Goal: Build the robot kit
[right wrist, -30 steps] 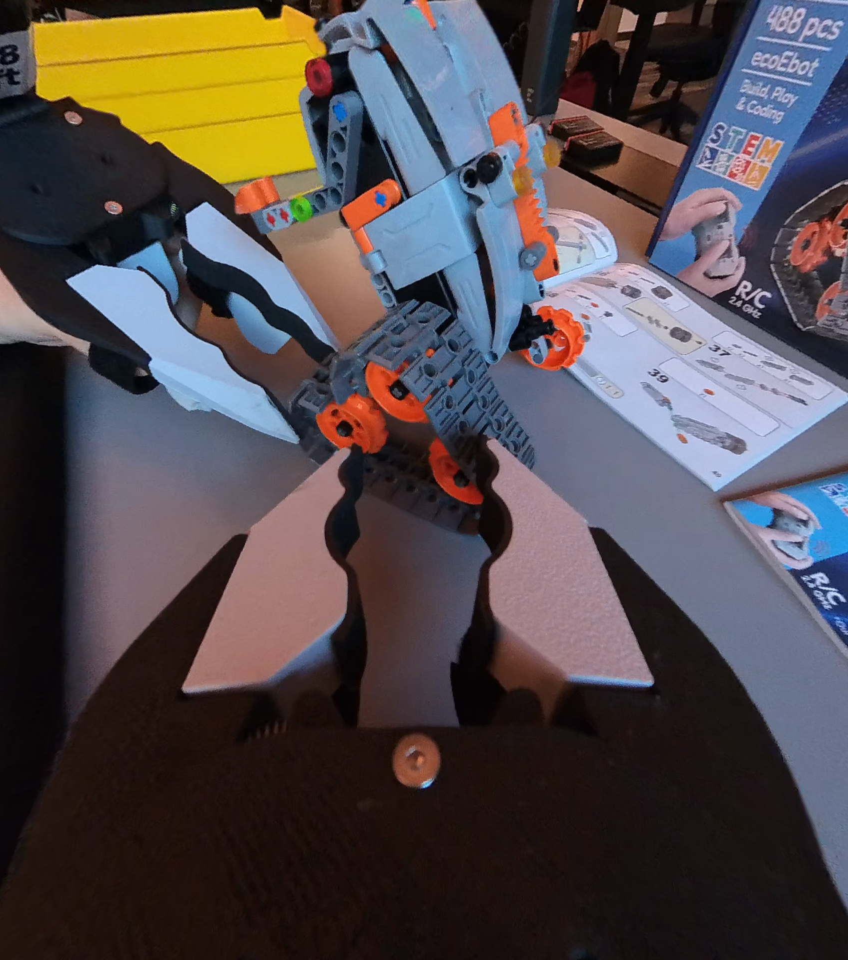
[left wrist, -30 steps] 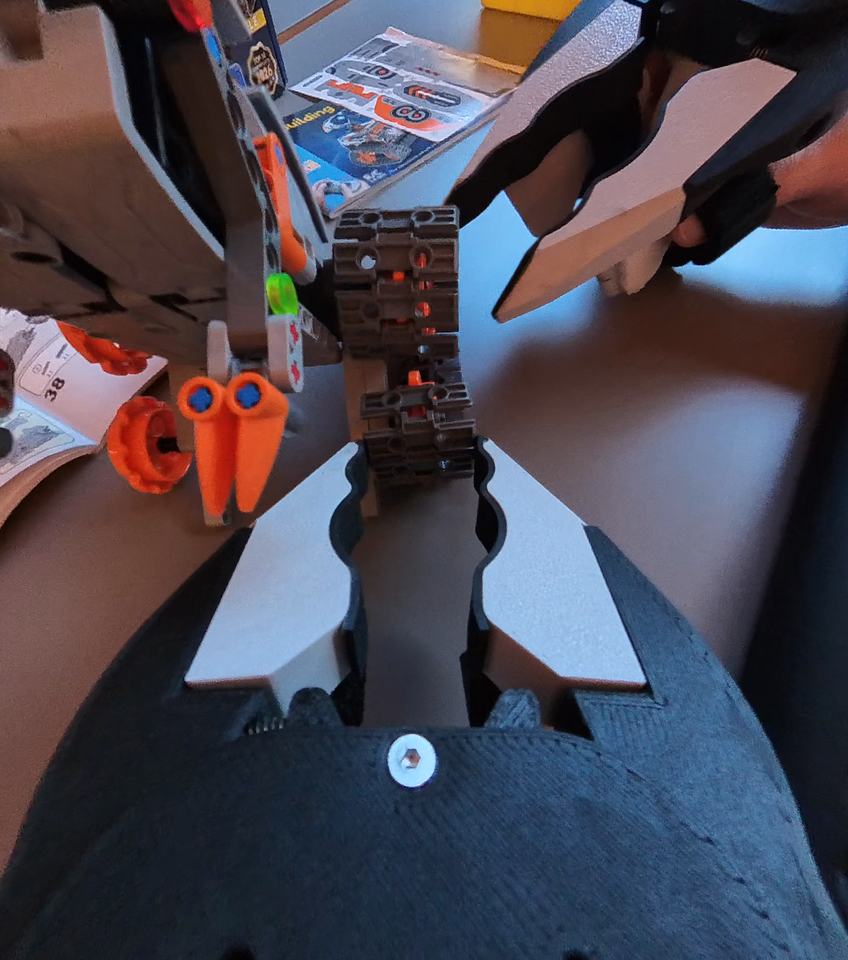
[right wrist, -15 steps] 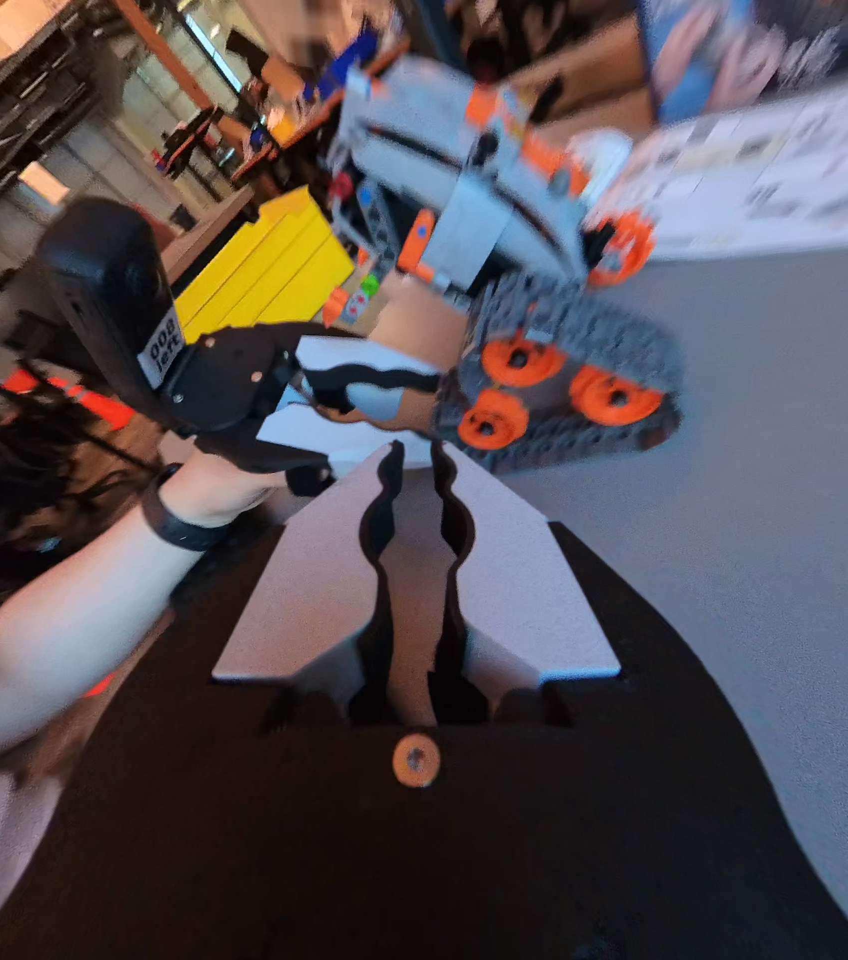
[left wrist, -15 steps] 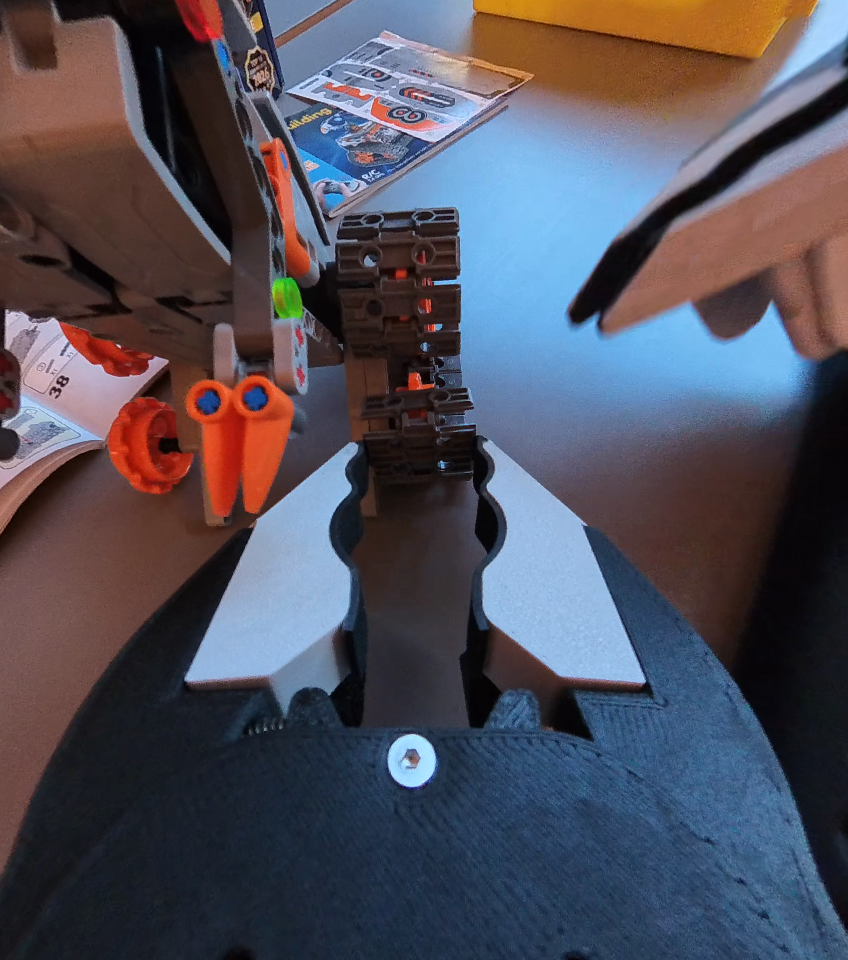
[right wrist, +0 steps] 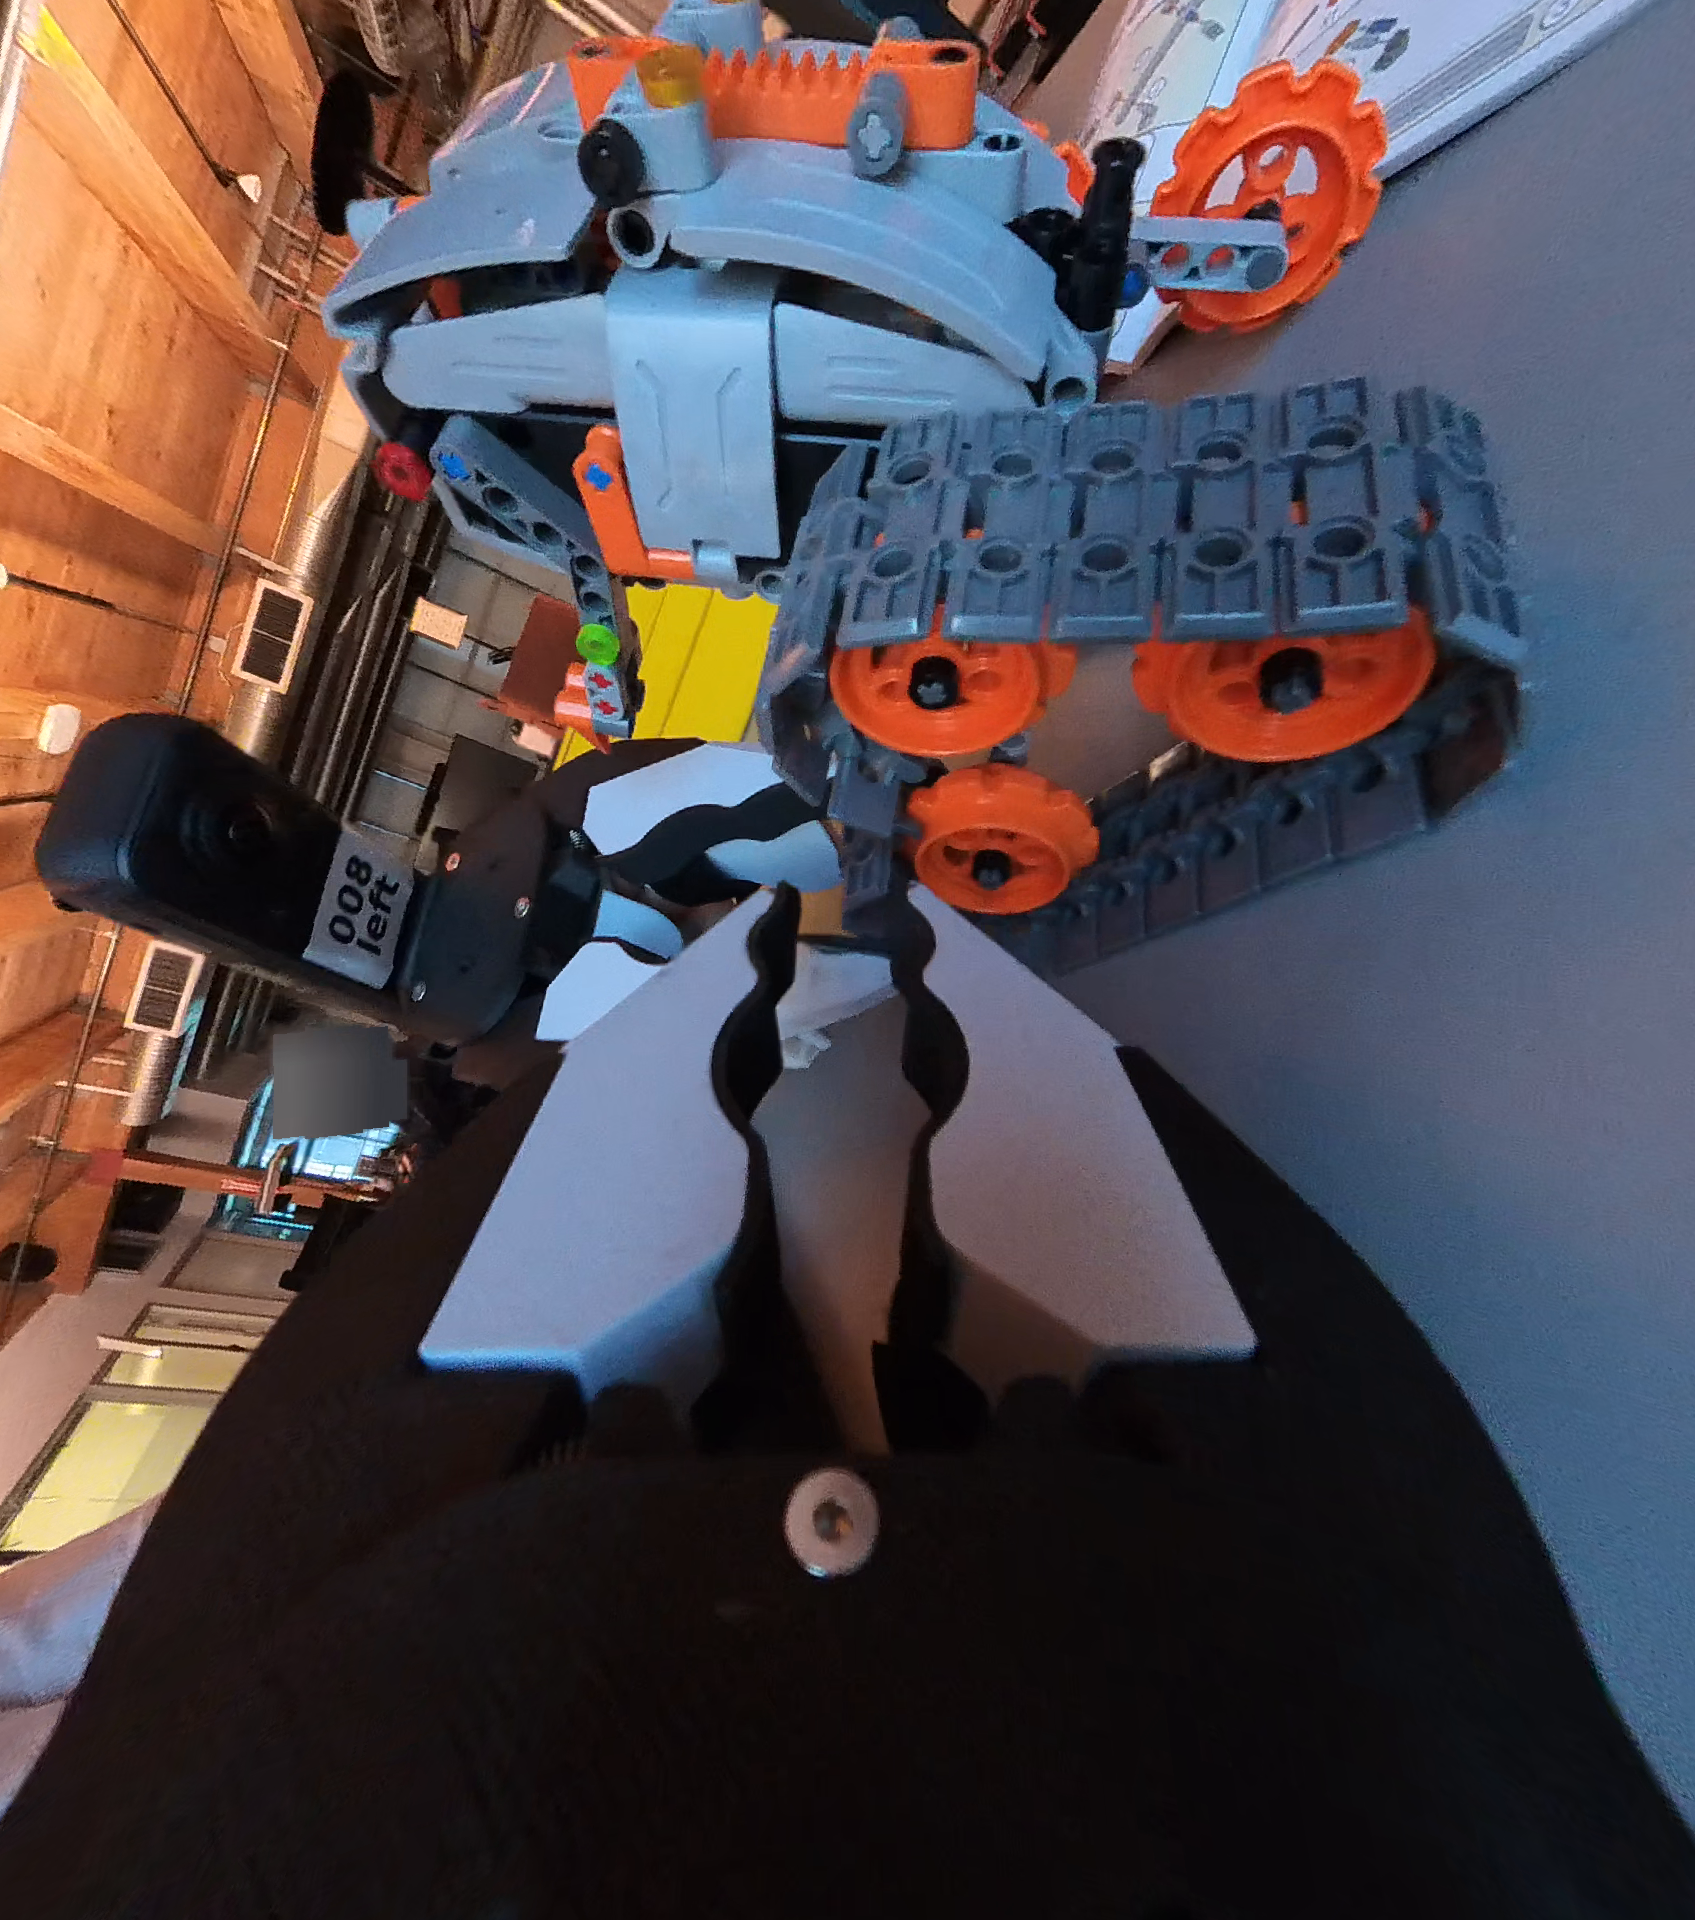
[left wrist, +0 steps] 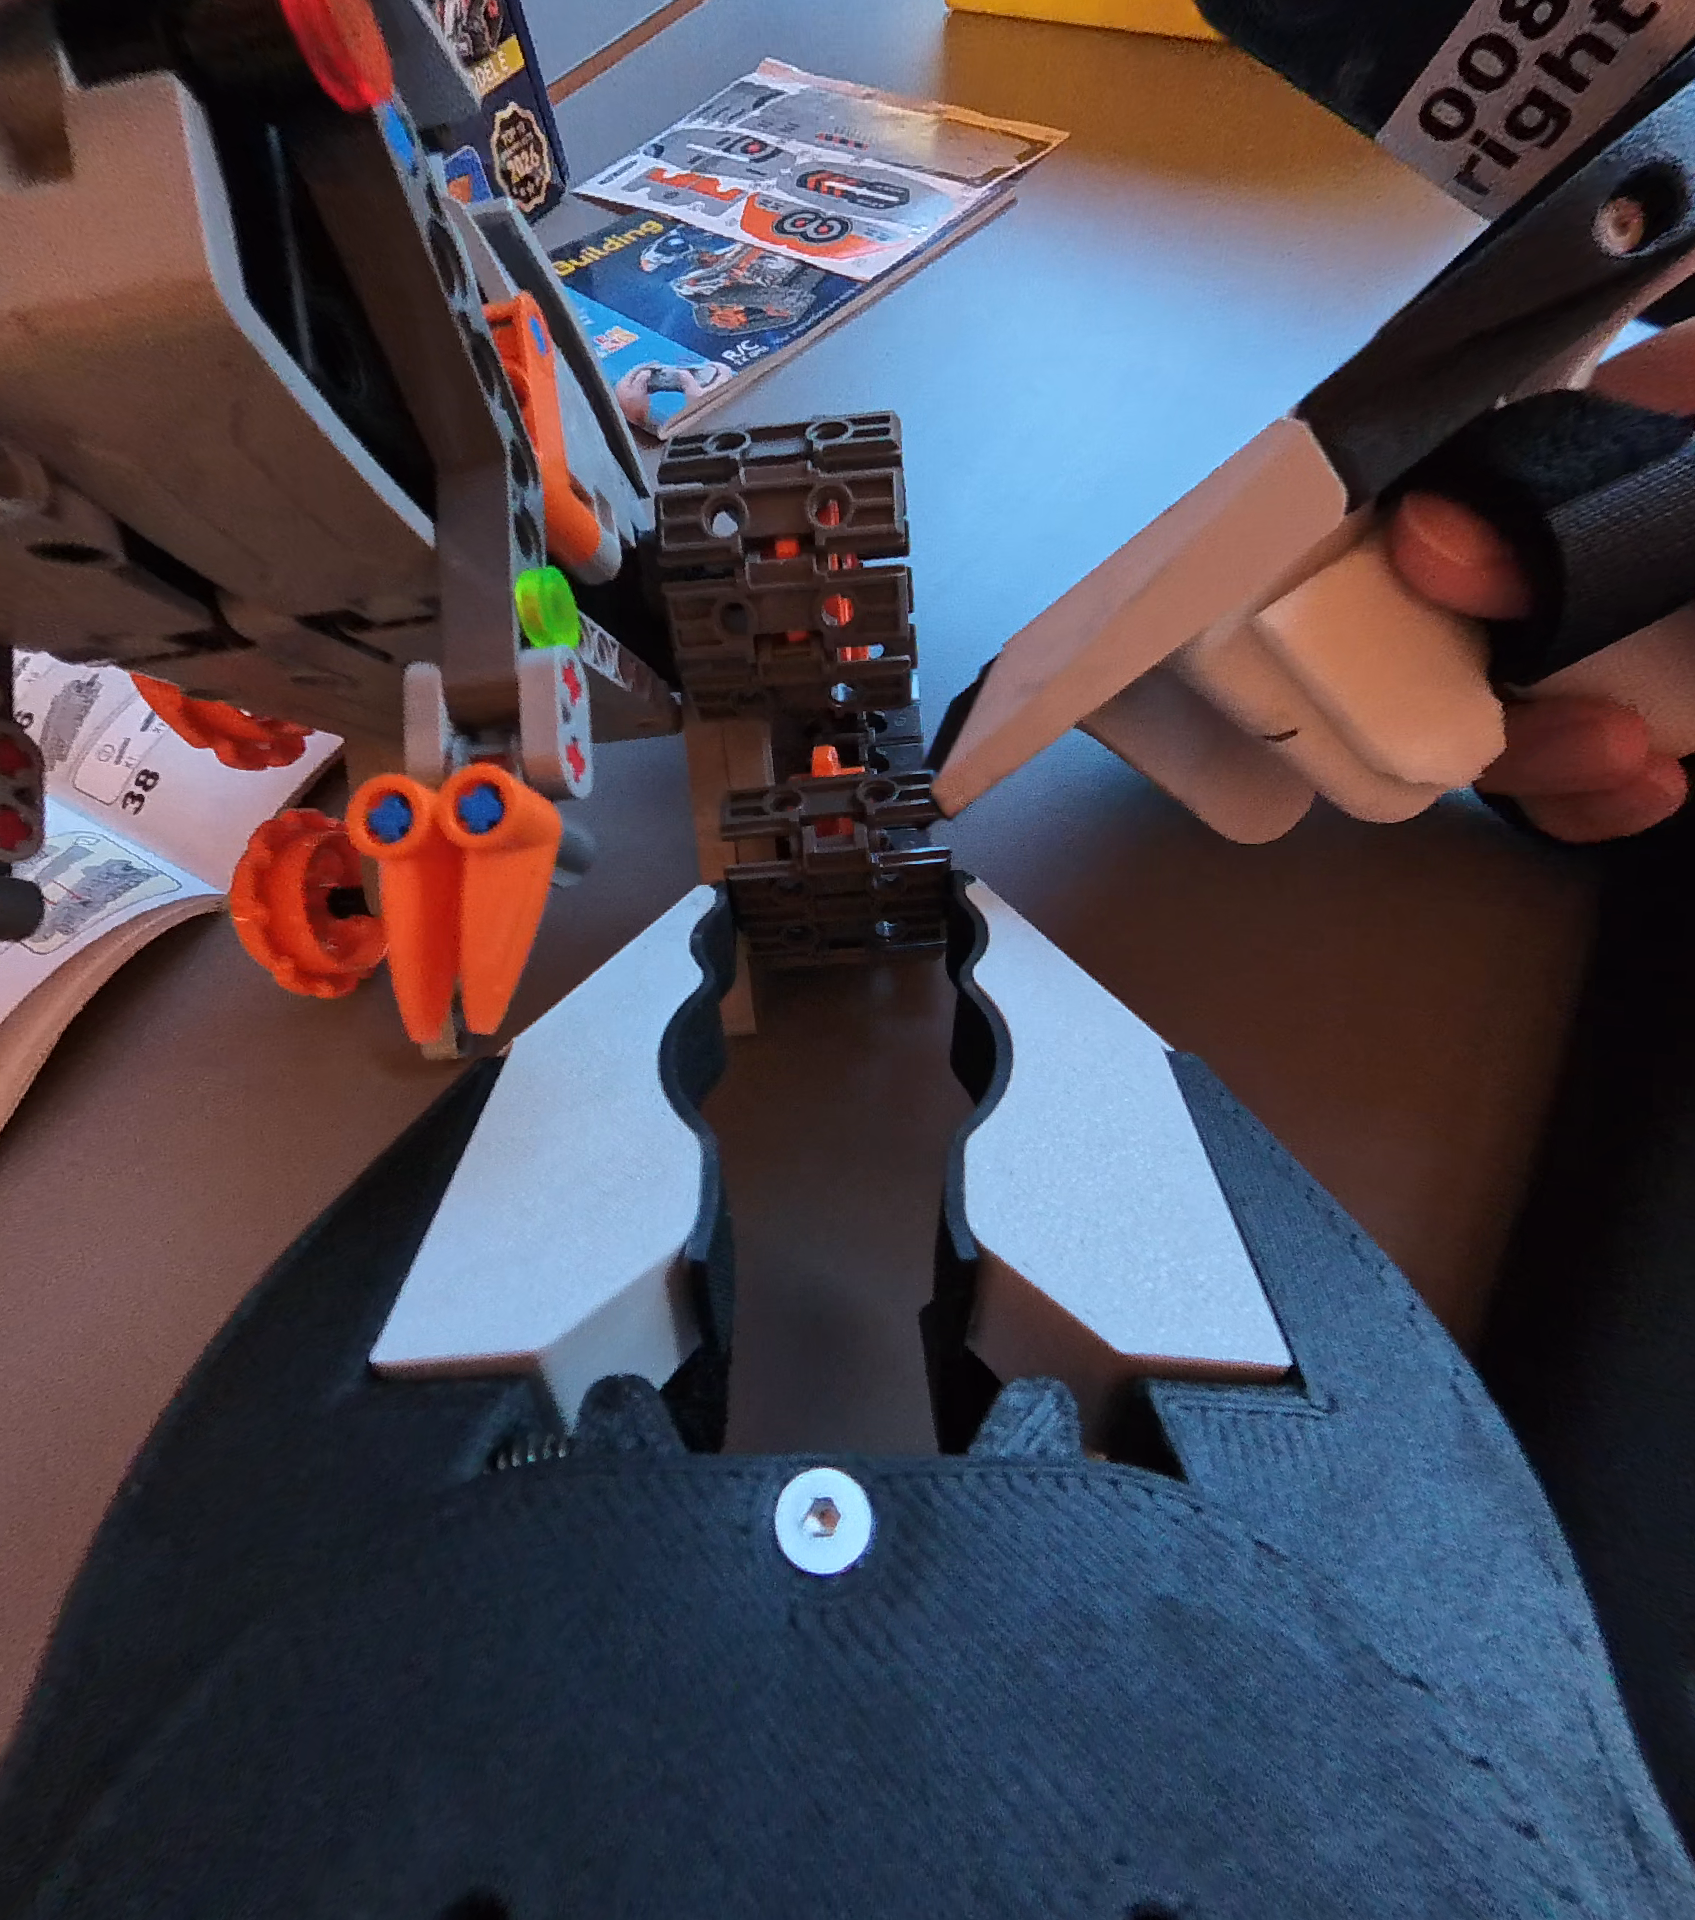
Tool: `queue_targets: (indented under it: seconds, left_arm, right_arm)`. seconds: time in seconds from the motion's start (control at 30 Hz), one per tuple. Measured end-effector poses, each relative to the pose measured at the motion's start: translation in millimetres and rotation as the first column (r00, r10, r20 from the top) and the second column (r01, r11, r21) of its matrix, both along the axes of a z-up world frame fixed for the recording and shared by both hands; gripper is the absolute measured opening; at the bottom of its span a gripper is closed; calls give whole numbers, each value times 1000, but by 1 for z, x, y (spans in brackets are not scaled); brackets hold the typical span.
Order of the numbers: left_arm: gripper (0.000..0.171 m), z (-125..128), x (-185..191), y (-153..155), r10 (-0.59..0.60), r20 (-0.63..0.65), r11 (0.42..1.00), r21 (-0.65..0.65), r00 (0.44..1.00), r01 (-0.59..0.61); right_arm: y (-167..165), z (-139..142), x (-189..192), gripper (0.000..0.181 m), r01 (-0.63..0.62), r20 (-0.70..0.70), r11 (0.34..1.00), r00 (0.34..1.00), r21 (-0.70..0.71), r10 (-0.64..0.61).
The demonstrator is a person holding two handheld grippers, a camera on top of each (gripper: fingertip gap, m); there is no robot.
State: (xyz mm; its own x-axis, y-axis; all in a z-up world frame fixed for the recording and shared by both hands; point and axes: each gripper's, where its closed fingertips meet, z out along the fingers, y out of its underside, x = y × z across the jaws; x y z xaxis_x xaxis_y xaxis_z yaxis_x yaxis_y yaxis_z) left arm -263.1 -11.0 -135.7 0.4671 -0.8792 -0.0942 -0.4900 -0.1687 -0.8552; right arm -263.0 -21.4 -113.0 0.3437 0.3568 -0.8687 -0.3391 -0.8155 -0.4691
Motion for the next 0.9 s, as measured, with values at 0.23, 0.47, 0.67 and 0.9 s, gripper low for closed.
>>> queue_targets:
  seconds: [0.23,0.47,0.67,0.9]
  left_arm:
    - [40,3,0,0,17,1,1000,16,1000,-17]
    - [44,11,6,4,72,17,995,67,997,-73]
    - [42,10,10,7,110,28,994,22,993,-111]
    - [41,8,9,7,105,31,994,10,994,-105]
  right_arm:
    - [3,5,-1,2,38,68,994,997,99,-45]
    - [3,6,-3,2,35,236,973,968,228,-90]
    - [4,7,-1,1,47,243,967,964,248,-109]
    - [-3,39,25,8,59,317,819,904,570,-286]
